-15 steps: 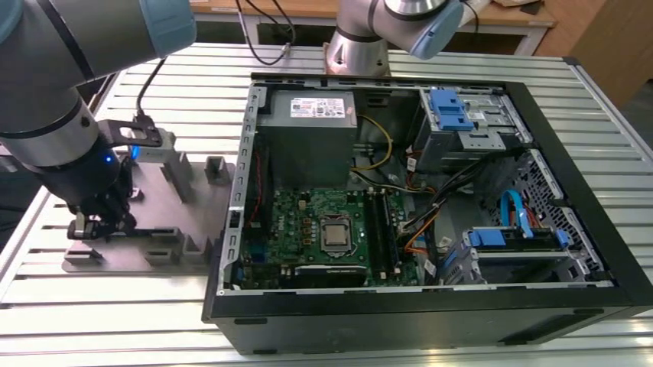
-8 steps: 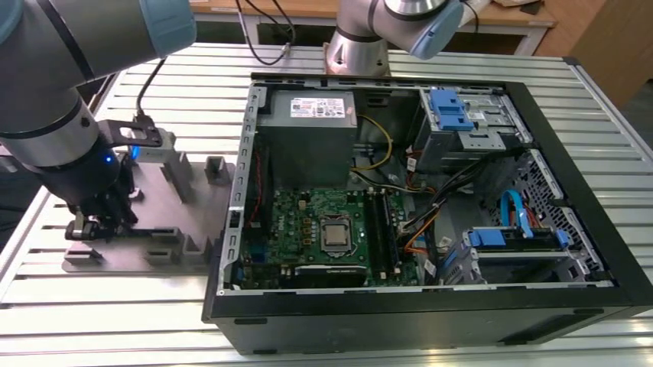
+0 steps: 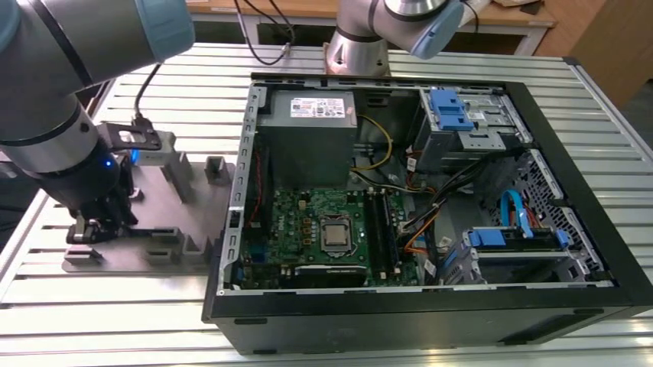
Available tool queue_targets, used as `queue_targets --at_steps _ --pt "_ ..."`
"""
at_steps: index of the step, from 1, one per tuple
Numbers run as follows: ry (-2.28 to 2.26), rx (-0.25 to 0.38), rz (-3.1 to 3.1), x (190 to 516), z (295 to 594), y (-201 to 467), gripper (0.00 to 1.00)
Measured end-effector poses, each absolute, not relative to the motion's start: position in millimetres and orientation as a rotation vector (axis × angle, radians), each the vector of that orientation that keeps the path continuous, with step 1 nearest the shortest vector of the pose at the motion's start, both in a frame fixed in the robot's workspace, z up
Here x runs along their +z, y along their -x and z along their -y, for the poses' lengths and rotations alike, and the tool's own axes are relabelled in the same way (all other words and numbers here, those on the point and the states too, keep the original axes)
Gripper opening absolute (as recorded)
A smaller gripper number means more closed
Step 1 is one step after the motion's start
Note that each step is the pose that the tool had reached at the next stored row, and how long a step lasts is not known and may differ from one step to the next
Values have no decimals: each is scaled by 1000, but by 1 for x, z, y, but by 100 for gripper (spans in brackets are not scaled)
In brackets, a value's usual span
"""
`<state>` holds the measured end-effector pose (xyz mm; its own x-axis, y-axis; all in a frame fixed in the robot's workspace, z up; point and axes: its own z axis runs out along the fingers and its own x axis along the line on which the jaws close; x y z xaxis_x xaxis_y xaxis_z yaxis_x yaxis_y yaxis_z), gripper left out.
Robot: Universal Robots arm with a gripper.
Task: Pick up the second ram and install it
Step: 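Pick up the second ram and move it above second insertion slot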
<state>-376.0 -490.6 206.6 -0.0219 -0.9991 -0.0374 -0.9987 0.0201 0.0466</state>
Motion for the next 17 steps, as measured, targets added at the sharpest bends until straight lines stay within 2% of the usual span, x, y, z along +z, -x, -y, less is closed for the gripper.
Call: queue_targets --at_steps 17 --pt "-2225 -99 2211 197 492 376 27"
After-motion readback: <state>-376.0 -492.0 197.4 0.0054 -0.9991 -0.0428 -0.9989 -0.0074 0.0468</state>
